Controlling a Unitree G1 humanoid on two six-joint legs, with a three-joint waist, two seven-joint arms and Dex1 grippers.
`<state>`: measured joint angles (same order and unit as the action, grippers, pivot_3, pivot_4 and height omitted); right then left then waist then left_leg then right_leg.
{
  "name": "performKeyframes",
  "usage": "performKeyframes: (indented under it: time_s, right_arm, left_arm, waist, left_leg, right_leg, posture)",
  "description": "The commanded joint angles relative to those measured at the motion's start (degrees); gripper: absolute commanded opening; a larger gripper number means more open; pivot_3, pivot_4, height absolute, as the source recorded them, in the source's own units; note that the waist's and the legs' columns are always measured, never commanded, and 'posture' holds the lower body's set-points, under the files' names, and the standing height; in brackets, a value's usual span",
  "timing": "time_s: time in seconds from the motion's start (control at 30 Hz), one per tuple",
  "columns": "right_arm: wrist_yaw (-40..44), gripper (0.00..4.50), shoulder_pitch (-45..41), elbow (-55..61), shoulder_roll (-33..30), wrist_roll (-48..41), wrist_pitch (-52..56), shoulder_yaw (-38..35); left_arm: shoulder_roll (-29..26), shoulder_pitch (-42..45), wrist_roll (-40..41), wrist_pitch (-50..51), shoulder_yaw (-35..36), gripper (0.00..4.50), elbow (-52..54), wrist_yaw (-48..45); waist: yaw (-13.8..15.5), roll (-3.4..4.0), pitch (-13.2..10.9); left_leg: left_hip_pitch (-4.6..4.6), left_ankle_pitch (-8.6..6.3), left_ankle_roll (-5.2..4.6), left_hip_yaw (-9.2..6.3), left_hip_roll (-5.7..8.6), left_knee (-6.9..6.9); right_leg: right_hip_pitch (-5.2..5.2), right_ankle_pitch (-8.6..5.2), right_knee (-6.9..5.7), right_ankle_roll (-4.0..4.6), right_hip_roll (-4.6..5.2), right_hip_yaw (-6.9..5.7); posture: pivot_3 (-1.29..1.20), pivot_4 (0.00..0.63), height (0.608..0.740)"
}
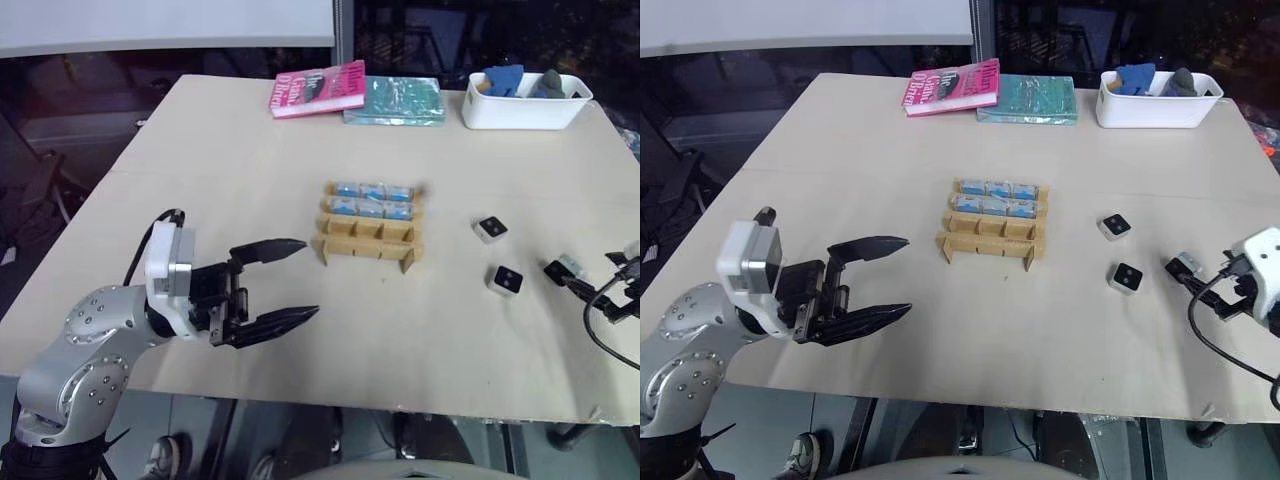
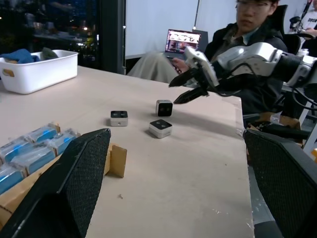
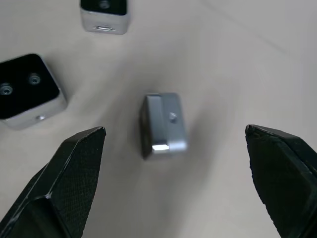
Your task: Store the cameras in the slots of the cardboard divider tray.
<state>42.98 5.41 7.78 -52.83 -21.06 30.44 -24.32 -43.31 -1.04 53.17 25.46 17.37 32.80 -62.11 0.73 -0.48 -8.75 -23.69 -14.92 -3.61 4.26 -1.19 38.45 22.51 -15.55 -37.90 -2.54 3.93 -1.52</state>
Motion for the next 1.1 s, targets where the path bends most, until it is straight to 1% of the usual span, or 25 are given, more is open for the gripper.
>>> performKeyframes:
  time_s: [0.03,0.07,0.1,0.13,0.4,0.8,0.9,0.97,1.0,1.07,1.1]
  right_arm:
    - [1.59,4.50,-3.26,-0.13,-2.42,-0.38,2.71,1.04]
    - [1.68,4.50,-3.98,-0.37,-2.72,-0.18,3.36,1.58]
    - [1.85,3.99,-4.70,-0.66,-3.02,0.04,3.89,2.18]
    - [2.13,3.77,-5.15,-0.78,-3.35,0.22,4.54,2.68]
    - [3.64,3.77,-7.94,-2.11,-4.94,0.99,7.40,5.83]
    - [3.25,3.77,-11.77,-5.53,-4.99,2.69,9.99,8.88]
    - [3.15,3.08,-12.67,-7.34,-4.80,3.77,9.14,9.76]
    - [3.34,2.30,-13.11,-8.02,-4.91,4.16,8.86,10.32]
    - [3.50,1.75,-13.26,-8.30,-4.99,4.41,8.62,10.63]
    - [3.78,0.84,-13.47,-8.57,-4.99,4.69,8.39,10.85]
    - [3.79,0.70,-13.70,-8.65,-4.90,4.77,8.34,10.79]
  left_arm:
    - [0.19,-0.70,0.59,-0.79,0.70,4.46,2.22,0.35]
    - [0.32,-1.14,0.59,-0.88,0.84,4.46,2.53,0.47]
    - [0.44,-1.69,0.54,-1.01,0.97,4.50,2.92,0.55]
    - [0.52,-2.28,0.60,-1.09,1.14,4.50,3.39,0.65]
    - [-0.06,-4.96,1.30,-1.49,2.47,4.50,5.14,0.63]
    - [-0.93,-6.33,0.27,-2.26,2.87,4.50,5.32,-1.34]
    - [-0.85,-6.37,-0.20,-2.45,2.72,4.50,5.22,-1.50]
    - [-0.78,-6.31,-0.38,-2.52,2.54,4.50,5.19,-1.48]
    - [-0.72,-6.25,-0.55,-2.57,2.41,4.50,5.14,-1.42]
    - [-0.61,-6.27,-0.76,-2.67,2.27,4.50,5.10,-1.28]
    - [-0.53,-6.22,-0.85,-2.74,2.17,4.50,5.04,-1.21]
  waist:
    - [0.00,0.00,0.00]
    - [0.00,0.00,0.00]
    - [-0.01,0.00,0.00]
    - [-0.01,0.00,0.00]
    - [0.02,0.00,0.00]
    - [0.03,0.00,0.00]
    - [0.00,0.00,0.00]
    - [-0.01,0.00,0.00]
    - [-0.01,0.00,0.00]
    - [-0.03,-0.01,0.00]
    - [-0.03,-0.01,0.00]
  left_leg:
    - [0.00,0.00,0.00,0.00,0.00,0.00]
    - [0.00,0.00,0.00,0.00,0.00,0.00]
    - [0.00,0.00,0.00,0.00,0.00,0.00]
    - [-0.01,0.00,0.00,0.00,0.00,0.00]
    - [-0.01,0.00,0.01,-0.01,-0.01,0.01]
    - [-0.01,0.01,0.01,-0.01,-0.01,0.01]
    - [-0.01,0.01,0.01,-0.01,-0.01,0.02]
    - [0.00,0.01,0.01,0.00,-0.01,0.02]
    - [0.00,0.01,0.01,0.00,-0.01,0.02]
    - [0.01,0.01,0.01,0.00,-0.01,0.02]
    - [0.01,0.01,0.01,0.00,-0.01,0.03]
  right_leg:
    - [0.00,0.00,0.00,0.00,0.00,0.00]
    - [0.00,0.00,0.00,-0.01,0.00,0.00]
    - [0.00,0.00,0.01,-0.01,0.00,0.00]
    - [0.00,0.00,0.01,-0.01,0.00,0.00]
    - [0.00,0.00,0.01,-0.01,0.01,-0.01]
    - [0.00,0.00,0.01,-0.01,0.00,-0.03]
    - [0.00,0.00,0.00,-0.01,0.00,-0.02]
    - [0.00,0.00,0.00,-0.01,-0.01,-0.02]
    - [0.00,0.00,0.00,-0.01,-0.01,-0.02]
    - [0.00,0.00,0.00,-0.01,-0.02,-0.02]
    - [-0.01,0.00,0.00,-0.01,-0.02,-0.03]
  posture:
    - [0.00,0.150,0.740]
    - [0.00,0.150,0.740]
    - [0.00,0.150,0.740]
    - [0.00,0.150,0.740]
    - [0.00,0.150,0.740]
    - [0.00,0.150,0.740]
    - [0.00,0.150,0.740]
    - [0.00,0.150,0.740]
    - [0.00,0.150,0.740]
    - [0.00,0.150,0.740]
    - [0.00,0.150,0.740]
